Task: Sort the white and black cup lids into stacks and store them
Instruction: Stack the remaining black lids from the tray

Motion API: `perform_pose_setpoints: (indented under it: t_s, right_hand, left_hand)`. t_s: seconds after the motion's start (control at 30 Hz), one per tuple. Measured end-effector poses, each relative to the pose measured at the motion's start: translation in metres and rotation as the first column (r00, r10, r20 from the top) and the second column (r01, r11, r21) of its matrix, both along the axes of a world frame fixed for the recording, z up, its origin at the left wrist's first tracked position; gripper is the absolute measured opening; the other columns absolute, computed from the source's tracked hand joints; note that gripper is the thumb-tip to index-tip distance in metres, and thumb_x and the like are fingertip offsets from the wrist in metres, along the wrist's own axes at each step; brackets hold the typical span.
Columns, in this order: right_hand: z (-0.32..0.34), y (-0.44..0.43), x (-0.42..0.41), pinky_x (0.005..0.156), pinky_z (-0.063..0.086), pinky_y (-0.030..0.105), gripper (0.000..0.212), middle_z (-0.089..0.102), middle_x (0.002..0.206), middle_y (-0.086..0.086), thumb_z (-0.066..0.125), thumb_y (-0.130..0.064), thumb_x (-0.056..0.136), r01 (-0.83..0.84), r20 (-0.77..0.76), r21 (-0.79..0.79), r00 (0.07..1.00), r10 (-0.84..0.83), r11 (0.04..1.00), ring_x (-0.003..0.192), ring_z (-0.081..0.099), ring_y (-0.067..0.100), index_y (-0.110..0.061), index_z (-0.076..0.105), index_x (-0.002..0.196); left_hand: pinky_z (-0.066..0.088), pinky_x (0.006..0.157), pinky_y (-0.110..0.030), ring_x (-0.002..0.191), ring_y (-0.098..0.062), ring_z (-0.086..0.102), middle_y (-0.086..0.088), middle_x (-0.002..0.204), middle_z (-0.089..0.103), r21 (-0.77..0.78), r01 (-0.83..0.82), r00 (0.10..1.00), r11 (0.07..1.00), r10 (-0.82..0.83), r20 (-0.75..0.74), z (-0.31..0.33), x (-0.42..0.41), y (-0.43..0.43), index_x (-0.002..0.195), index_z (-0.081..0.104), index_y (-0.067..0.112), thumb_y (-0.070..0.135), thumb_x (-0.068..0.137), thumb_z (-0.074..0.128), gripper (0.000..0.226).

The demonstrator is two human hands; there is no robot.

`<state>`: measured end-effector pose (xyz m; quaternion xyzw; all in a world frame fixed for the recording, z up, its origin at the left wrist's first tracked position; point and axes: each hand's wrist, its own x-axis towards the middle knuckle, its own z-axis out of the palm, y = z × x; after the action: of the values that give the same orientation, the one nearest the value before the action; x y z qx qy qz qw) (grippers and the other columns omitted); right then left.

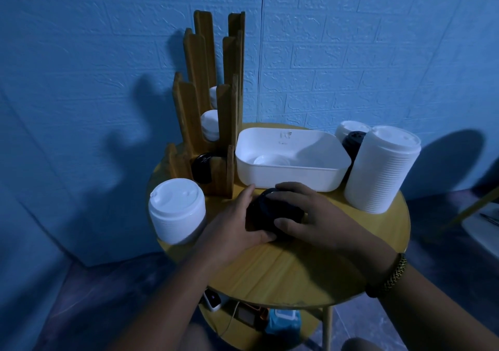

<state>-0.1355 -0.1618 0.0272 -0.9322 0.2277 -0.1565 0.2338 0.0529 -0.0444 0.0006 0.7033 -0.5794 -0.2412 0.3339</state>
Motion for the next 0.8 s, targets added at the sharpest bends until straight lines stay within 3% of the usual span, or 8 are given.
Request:
perform_pose_setpoints:
  t_s: [0.27,0.53,0.67,0.8]
  right_hand:
    - [0.013,-0.007,0.001,0.1,0.05,0.029,0.049,0.032,0.148,-0.025,0.066,-0.04,0.09,-0.083,-0.059,0.15,0.994,0.093,0.985,0.129,0.041,0.004,-0.047,0.05,0.136]
    - [0.006,0.005,0.004,0.093,0.051,0.025,0.062,0.047,0.132,-0.019,0.068,-0.051,0.087,0.08,-0.027,0.001,0.996,-0.08,0.997,0.116,0.051,0.006,-0.037,0.04,0.141]
    - [0.0,0.003,-0.001,0.093,0.05,0.02,0.079,0.046,0.132,-0.02,0.07,-0.055,0.083,0.121,0.0,0.107,0.993,-0.122,0.987,0.117,0.05,0.002,-0.036,0.032,0.149]
    - [-0.007,0.003,-0.005,0.096,0.051,0.021,0.082,0.048,0.138,-0.017,0.072,-0.056,0.078,0.08,0.105,0.327,0.987,-0.12,0.942,0.121,0.051,0.001,-0.04,0.033,0.148]
  left_hand:
    - [0.037,0.108,-0.03,0.147,-0.011,0.033,0.014,0.164,0.029,0.019,0.005,1.0,1.0,-0.005,0.0,-0.001,0.002,-0.001,0.159,0.007,0.047,0.048,0.084,0.078,0.103]
    - [0.038,0.11,-0.034,0.147,-0.013,0.033,0.015,0.164,0.028,0.025,0.01,1.0,1.0,-0.011,0.016,0.001,0.001,0.001,0.159,0.006,0.046,0.049,0.087,0.076,0.101]
    - [0.04,0.111,-0.037,0.146,-0.013,0.034,0.015,0.163,0.029,0.025,0.013,0.999,1.0,-0.015,0.049,0.001,0.001,0.001,0.158,0.007,0.048,0.052,0.087,0.074,0.098]
    - [0.039,0.103,-0.028,0.142,-0.007,0.038,0.019,0.158,0.035,-0.008,0.043,0.998,0.999,-0.042,0.054,0.002,-0.001,0.004,0.155,0.016,0.051,0.051,0.088,0.073,0.088]
